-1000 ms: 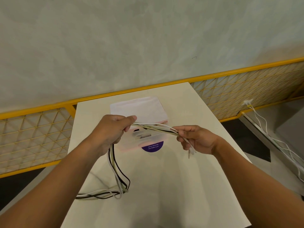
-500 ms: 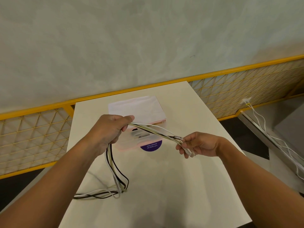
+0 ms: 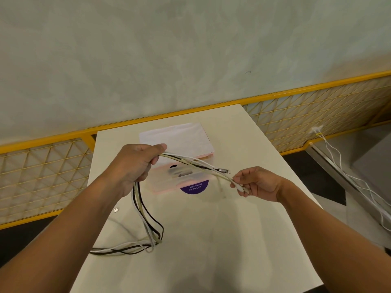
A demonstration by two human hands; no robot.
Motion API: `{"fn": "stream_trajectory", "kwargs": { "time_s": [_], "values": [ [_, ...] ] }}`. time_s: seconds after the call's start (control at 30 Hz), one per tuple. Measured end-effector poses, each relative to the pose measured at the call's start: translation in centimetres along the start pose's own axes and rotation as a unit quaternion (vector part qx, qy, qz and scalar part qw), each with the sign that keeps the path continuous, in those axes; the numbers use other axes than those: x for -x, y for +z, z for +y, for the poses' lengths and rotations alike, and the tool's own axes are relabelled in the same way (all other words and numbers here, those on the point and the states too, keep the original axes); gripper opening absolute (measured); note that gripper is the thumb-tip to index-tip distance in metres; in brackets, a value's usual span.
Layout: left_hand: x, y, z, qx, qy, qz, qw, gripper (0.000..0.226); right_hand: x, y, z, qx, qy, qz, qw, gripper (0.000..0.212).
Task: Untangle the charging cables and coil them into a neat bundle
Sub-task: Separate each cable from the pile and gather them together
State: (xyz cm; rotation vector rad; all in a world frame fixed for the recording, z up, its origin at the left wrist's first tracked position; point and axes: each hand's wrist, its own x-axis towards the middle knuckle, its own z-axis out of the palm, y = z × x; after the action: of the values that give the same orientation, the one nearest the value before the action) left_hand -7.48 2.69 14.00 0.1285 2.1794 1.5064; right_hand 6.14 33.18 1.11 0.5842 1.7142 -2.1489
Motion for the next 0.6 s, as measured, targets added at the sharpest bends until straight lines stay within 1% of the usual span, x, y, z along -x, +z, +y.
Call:
{"fn": "stream_trajectory", "kwargs": {
  "time_s": [0.07, 0.17, 0.23, 0.33, 0.4, 0.43, 0.53, 0.6],
  "values": [
    [-0.1, -0.1, 0.0, 0.002, 0.001, 0.004, 1.0, 0.051, 0.1, 0.0, 0.1, 0.018, 0.016, -0.005, 1.0, 0.024],
    [-0.1, -0.1, -0.1, 0.002, -0.001, 0.002, 1.0, 0.05, 0.3, 0.3, 0.1, 0.033, 0.033, -0.012, 0.999, 0.019],
    [-0.1, 0.0, -0.2, -0.001, -0.005, 0.002, 1.0, 0.05, 0.2, 0.4, 0.1, 0.045, 0.031, -0.001, 0.999, 0.018],
    [-0.1, 0.2, -0.2, -0.002, 0.0, -0.002, 1.0, 0.05, -0.2, 0.7, 0.2, 0.109, 0.023, 0.025, 0.994, 0.019],
    [0.0, 0.3, -0.1, -0.004, 0.005, -0.002, 1.0, 0.049, -0.3, 1.1, 0.2, 0.149, 0.016, 0.034, 0.988, 0.013],
    [0.0, 0.3, 0.0, -0.007, 0.008, 0.0, 1.0, 0.05, -0.4, 1.1, 0.3, 0.148, 0.014, 0.037, 0.988, 0.011],
    [0.1, 0.3, 0.1, -0.016, 0.015, 0.004, 1.0, 0.051, -0.6, 1.1, 0.9, 0.121, 0.011, 0.049, 0.991, 0.012],
    [0.2, 0.4, 0.0, -0.027, 0.021, 0.003, 0.999, 0.049, -0.9, 1.1, 1.3, 0.126, 0.008, 0.078, 0.989, 0.005]
  ]
}}
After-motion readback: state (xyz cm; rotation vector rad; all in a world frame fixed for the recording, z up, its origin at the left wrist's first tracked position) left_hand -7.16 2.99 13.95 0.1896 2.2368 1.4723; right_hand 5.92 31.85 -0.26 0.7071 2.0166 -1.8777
